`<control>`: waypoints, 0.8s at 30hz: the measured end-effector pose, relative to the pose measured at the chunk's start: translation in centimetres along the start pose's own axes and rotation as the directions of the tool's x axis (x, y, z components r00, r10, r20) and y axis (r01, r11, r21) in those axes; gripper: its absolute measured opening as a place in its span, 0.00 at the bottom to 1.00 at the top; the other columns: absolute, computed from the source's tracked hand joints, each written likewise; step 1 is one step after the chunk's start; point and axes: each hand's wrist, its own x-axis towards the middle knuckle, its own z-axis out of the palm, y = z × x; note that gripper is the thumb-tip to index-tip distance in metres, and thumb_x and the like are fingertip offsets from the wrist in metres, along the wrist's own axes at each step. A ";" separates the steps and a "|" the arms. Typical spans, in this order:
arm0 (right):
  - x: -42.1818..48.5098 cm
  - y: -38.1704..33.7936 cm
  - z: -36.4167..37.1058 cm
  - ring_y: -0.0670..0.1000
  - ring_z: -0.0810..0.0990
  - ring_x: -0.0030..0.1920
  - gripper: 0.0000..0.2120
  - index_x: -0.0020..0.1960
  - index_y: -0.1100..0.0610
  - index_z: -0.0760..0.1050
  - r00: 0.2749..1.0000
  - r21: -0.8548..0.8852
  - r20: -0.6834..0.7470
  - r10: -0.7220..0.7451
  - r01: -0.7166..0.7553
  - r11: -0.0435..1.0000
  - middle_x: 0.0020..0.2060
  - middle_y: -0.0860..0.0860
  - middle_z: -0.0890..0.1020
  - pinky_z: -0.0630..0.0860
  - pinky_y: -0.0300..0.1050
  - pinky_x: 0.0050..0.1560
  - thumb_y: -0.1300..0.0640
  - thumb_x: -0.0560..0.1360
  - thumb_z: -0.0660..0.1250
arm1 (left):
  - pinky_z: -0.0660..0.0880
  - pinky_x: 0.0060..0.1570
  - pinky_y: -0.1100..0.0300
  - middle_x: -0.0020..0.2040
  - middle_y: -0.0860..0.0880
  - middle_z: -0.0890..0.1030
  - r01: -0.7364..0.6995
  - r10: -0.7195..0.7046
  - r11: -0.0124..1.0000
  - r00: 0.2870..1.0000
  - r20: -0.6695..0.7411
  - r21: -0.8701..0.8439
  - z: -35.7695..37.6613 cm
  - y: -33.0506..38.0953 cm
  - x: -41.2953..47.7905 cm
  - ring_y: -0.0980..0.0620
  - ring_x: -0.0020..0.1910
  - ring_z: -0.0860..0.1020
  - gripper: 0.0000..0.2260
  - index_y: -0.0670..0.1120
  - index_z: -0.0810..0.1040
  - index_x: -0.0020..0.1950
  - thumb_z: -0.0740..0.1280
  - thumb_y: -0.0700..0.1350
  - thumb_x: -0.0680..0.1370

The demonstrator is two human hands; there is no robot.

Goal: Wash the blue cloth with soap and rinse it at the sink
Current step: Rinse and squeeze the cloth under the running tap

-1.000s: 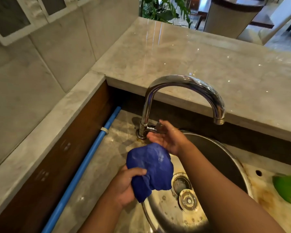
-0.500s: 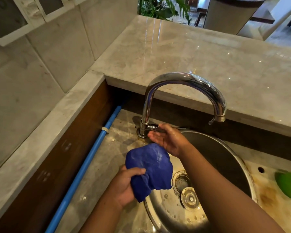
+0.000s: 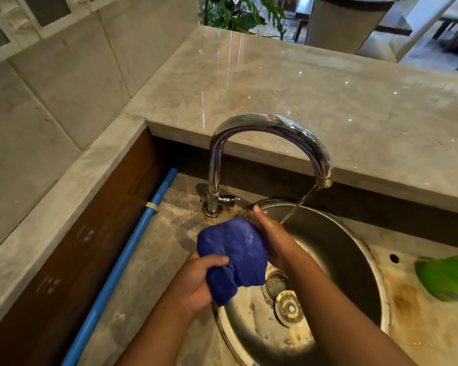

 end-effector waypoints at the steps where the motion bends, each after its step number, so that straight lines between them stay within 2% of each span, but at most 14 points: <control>1: -0.4 0.5 -0.8 0.57 0.84 0.56 0.29 0.62 0.57 0.77 1.000 0.009 -0.008 0.019 -0.018 1.000 0.55 0.57 0.85 0.79 0.53 0.58 0.36 0.72 0.65 | 0.78 0.53 0.45 0.58 0.38 0.84 0.007 -0.007 1.000 1.000 -0.004 0.020 0.5 -0.1 0.6 0.38 0.57 0.82 0.23 0.40 0.76 0.65 0.64 0.27 0.71; 4: -1.3 1.6 -3.1 0.60 0.80 0.62 0.32 0.66 0.55 0.77 0.994 0.167 -0.012 0.105 -0.101 0.981 0.61 0.58 0.82 0.73 0.60 0.67 0.35 0.70 0.69 | 0.78 0.52 0.45 0.55 0.40 0.85 0.034 -0.034 0.995 0.999 -0.007 0.094 2.6 -0.5 2.4 0.39 0.56 0.82 0.24 0.41 0.76 0.65 0.61 0.24 0.72; 7: -2.0 1.3 -5.2 0.61 0.81 0.60 0.28 0.64 0.56 0.79 0.990 0.294 -0.016 0.142 -0.131 0.947 0.59 0.59 0.83 0.75 0.60 0.62 0.38 0.73 0.68 | 0.77 0.58 0.44 0.58 0.40 0.84 0.063 -0.071 0.982 0.997 0.040 0.178 4.7 -0.9 4.1 0.39 0.59 0.80 0.25 0.42 0.77 0.64 0.59 0.22 0.73; 9: -2.4 0.6 -6.2 0.61 0.82 0.58 0.25 0.63 0.57 0.78 0.993 0.353 -0.045 0.105 -0.082 0.932 0.59 0.60 0.83 0.77 0.59 0.59 0.41 0.72 0.70 | 0.76 0.60 0.44 0.59 0.39 0.83 0.088 -0.100 0.969 0.994 0.042 0.231 6.0 -0.8 4.8 0.39 0.60 0.80 0.25 0.42 0.76 0.64 0.60 0.22 0.73; 11: -2.5 -0.4 -6.8 0.61 0.83 0.57 0.21 0.63 0.58 0.78 0.995 0.321 -0.098 0.021 0.012 0.947 0.58 0.61 0.83 0.78 0.59 0.58 0.47 0.74 0.69 | 0.78 0.55 0.44 0.53 0.40 0.84 0.106 -0.110 0.964 0.994 0.005 0.245 7.0 -0.5 5.7 0.40 0.54 0.81 0.21 0.42 0.78 0.60 0.62 0.23 0.74; 13: -2.3 -1.2 -7.0 0.60 0.83 0.56 0.15 0.62 0.57 0.77 0.972 0.153 -0.214 -0.096 0.130 0.980 0.59 0.61 0.83 0.80 0.58 0.56 0.53 0.78 0.68 | 0.79 0.47 0.45 0.50 0.41 0.85 0.121 -0.112 0.965 0.992 -0.050 0.234 7.7 -0.2 6.5 0.41 0.50 0.82 0.15 0.43 0.78 0.57 0.64 0.28 0.76; 15: -2.3 -1.8 -6.9 0.56 0.82 0.57 0.16 0.65 0.55 0.75 0.882 -0.189 -0.372 -0.290 0.234 0.954 0.61 0.57 0.81 0.80 0.55 0.57 0.54 0.78 0.68 | 0.79 0.46 0.45 0.55 0.39 0.83 0.113 -0.091 0.970 0.990 -0.108 0.214 8.3 -0.1 7.4 0.41 0.51 0.82 0.12 0.43 0.77 0.61 0.66 0.34 0.78; 16: -2.5 -2.1 -6.4 0.53 0.81 0.58 0.18 0.67 0.54 0.73 0.818 -0.376 -0.405 -0.409 0.259 0.890 0.61 0.53 0.80 0.80 0.53 0.58 0.53 0.78 0.68 | 0.79 0.47 0.44 0.57 0.39 0.83 0.108 -0.080 0.974 0.987 -0.141 0.201 8.5 -0.3 8.0 0.41 0.52 0.82 0.12 0.43 0.76 0.62 0.66 0.36 0.79; 18: -3.3 -2.2 -4.9 0.46 0.81 0.51 0.14 0.62 0.54 0.74 0.698 -0.594 -0.356 -0.621 0.344 0.727 0.53 0.49 0.82 0.80 0.48 0.53 0.53 0.78 0.67 | 0.77 0.50 0.44 0.53 0.39 0.83 0.097 -0.066 0.981 0.982 -0.179 0.168 9.2 -0.6 8.6 0.42 0.50 0.82 0.07 0.44 0.77 0.58 0.66 0.42 0.80; 20: -4.2 -1.9 -2.2 0.46 0.81 0.44 0.10 0.55 0.52 0.75 0.676 -0.657 -0.239 -0.697 0.416 0.629 0.45 0.48 0.82 0.80 0.45 0.46 0.48 0.78 0.65 | 0.77 0.51 0.46 0.53 0.40 0.84 0.114 -0.093 0.988 0.978 -0.185 0.107 9.6 -0.9 9.2 0.41 0.51 0.82 0.12 0.44 0.79 0.59 0.66 0.49 0.80; 22: -3.7 -0.9 -0.2 0.49 0.80 0.47 0.18 0.56 0.49 0.75 0.677 -0.779 -0.178 -0.714 0.346 0.523 0.47 0.48 0.82 0.79 0.48 0.48 0.39 0.77 0.58 | 0.76 0.59 0.46 0.59 0.40 0.83 0.165 -0.153 0.983 0.977 -0.147 0.076 10.0 -1.3 9.4 0.41 0.59 0.81 0.20 0.45 0.79 0.64 0.65 0.56 0.78; 24: -2.3 -0.6 -0.2 0.53 0.80 0.48 0.18 0.58 0.51 0.75 0.624 -0.878 -0.241 -0.744 0.187 0.441 0.47 0.51 0.82 0.77 0.49 0.48 0.40 0.79 0.58 | 0.73 0.65 0.46 0.58 0.41 0.84 0.151 -0.140 0.985 0.983 -0.116 0.088 10.3 -2.0 9.4 0.42 0.60 0.80 0.21 0.45 0.80 0.63 0.63 0.58 0.79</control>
